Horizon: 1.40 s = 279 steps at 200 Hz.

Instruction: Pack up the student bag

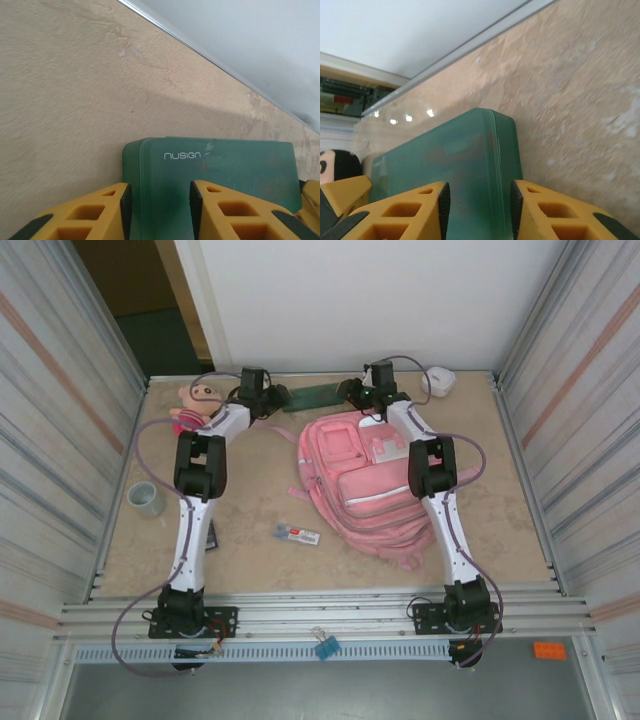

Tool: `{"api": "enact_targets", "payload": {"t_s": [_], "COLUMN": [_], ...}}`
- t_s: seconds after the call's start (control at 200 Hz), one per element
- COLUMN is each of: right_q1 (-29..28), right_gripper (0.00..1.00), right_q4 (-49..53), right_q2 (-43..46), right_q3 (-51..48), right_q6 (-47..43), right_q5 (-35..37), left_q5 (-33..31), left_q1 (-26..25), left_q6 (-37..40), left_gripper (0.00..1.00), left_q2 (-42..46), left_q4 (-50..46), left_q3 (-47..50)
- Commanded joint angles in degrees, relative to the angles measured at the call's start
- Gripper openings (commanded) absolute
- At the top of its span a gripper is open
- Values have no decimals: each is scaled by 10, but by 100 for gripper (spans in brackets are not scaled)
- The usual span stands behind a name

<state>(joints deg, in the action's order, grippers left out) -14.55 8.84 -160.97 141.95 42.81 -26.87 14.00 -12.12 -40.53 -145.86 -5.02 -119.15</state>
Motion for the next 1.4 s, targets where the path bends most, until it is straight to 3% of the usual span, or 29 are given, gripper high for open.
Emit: {"api": "enact_targets", "payload": {"t_s": [0.0,0.391,0.777,1.057,1.393], "right_q1": [-30,-62,-93,-120,-124], "right_gripper": [37,34,33,33,36], "right_q4": [14,-18,-43,-15,115], "right_q2": [69,202,410,587,827], "right_q3": [-17,-173,-405,-598,-821], "right_q6": [-21,-25,-49,-60,-74], "right_q5": [-51,-43,6,66,148], "left_q5": [37,28,16,12,-5], "left_q1": [-10,-11,-36,-94,-195], "left_q6": [12,10,17,7,-24], "left_gripper": [36,37,37,38,41], "left_q2": [72,184,360,468,486], "left_q4": [15,33,48,69,97], "left_q3": [29,159,329,450,529]}}
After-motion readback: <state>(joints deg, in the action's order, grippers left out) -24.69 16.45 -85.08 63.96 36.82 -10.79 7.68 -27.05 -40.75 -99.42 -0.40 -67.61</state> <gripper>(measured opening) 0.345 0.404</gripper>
